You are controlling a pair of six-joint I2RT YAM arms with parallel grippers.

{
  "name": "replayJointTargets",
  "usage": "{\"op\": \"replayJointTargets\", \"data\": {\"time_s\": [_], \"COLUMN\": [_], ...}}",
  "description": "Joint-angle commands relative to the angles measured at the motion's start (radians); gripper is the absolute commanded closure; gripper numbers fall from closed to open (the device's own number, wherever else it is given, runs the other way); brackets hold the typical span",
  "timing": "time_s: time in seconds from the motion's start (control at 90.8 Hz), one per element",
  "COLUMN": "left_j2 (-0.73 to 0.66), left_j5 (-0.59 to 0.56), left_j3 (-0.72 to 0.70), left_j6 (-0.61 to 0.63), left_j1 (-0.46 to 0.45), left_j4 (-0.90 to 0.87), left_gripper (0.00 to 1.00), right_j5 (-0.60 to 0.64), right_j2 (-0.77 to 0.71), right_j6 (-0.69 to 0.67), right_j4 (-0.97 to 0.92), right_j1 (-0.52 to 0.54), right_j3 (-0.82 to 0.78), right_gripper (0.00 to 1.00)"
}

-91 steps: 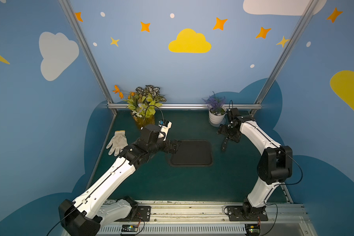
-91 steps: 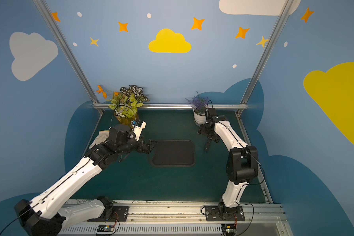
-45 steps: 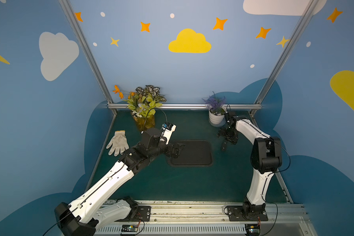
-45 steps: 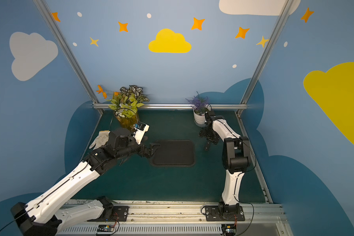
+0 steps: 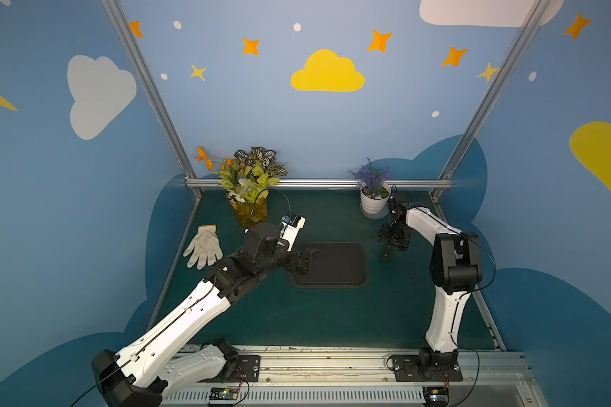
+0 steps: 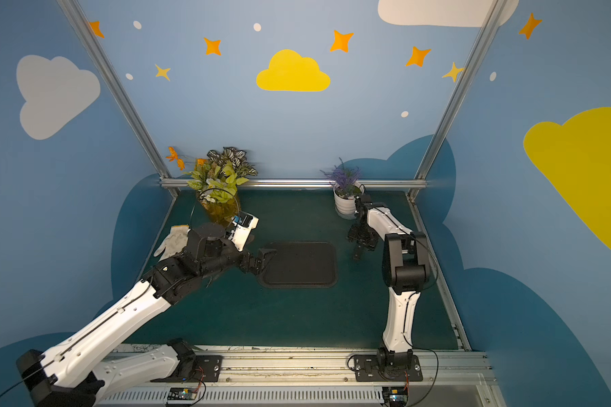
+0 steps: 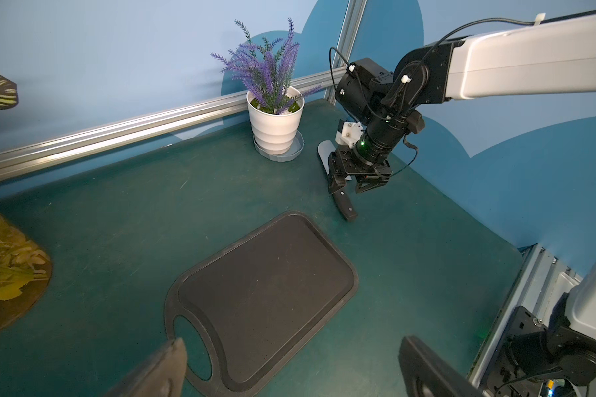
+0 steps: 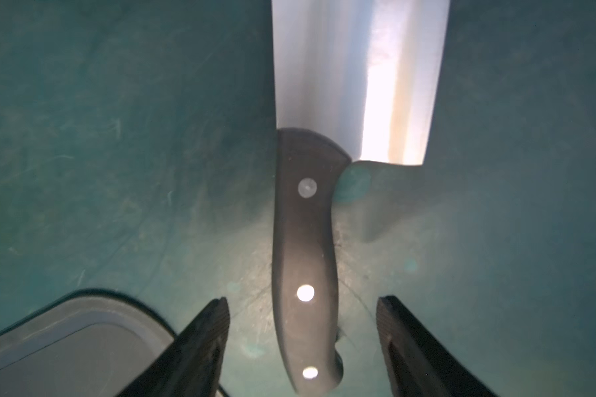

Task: Align the knife with the edge of the cutting board
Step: Adjust the knife at the center of the board.

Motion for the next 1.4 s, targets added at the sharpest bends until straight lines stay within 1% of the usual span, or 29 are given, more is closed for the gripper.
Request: {"op": "replayJointTargets", "data": {"time_s": [0.0, 0.407, 0.584, 0.639, 0.749, 0.892, 1.101, 1.167, 1.277, 1.387], "left_j2": [-0.008, -0.008, -0.014, -0.014, -0.013, -0.014, -0.016, -0.016, -0.015, -0.016], "left_j5": [-0.021, -0.048, -0.064, -0.070, -0.070, -0.074, -0.082, -0.081, -0.086, -0.092], "left_j3": [-0.009, -0.010, -0.011, -0.012, -0.013, -0.014, -0.016, -0.016, -0.017, -0.018], "left_j6": [0.022, 0.031, 0.038, 0.038, 0.042, 0.047, 0.051, 0.051, 0.052, 0.056], "left_j1": [-0.008, -0.010, -0.009, -0.009, -0.009, -0.009, -0.009, -0.009, -0.009, -0.009], "left_j4": [0.006, 0.005, 0.005, 0.003, 0.006, 0.006, 0.006, 0.007, 0.008, 0.008], "left_gripper": [0.00, 0.00, 0.00, 0.00, 0.00, 0.00, 0.00, 0.00, 0.00, 0.00], "right_j5": [-0.007, 0.018, 0.028, 0.031, 0.024, 0.034, 0.034, 0.035, 0.020, 0.015], "right_j2": [0.032, 0.092, 0.115, 0.117, 0.120, 0.117, 0.110, 0.108, 0.102, 0.082], "right_j6": [-0.008, -0.013, -0.014, -0.013, -0.009, -0.007, -0.019, -0.021, -0.027, -0.028], "right_j4": [0.015, 0.015, 0.018, 0.020, 0.030, 0.032, 0.036, 0.043, 0.051, 0.057], "right_j1": [-0.012, -0.025, -0.024, -0.024, -0.022, -0.012, -0.011, -0.015, -0.021, -0.023], "right_j3": [0.003, 0.018, 0.021, 0.021, 0.020, 0.017, 0.004, -0.004, -0.014, -0.032], "right_gripper": [0.31, 0.40, 0.42, 0.45, 0.46, 0.50, 0.65, 0.72, 0.78, 0.92]}}
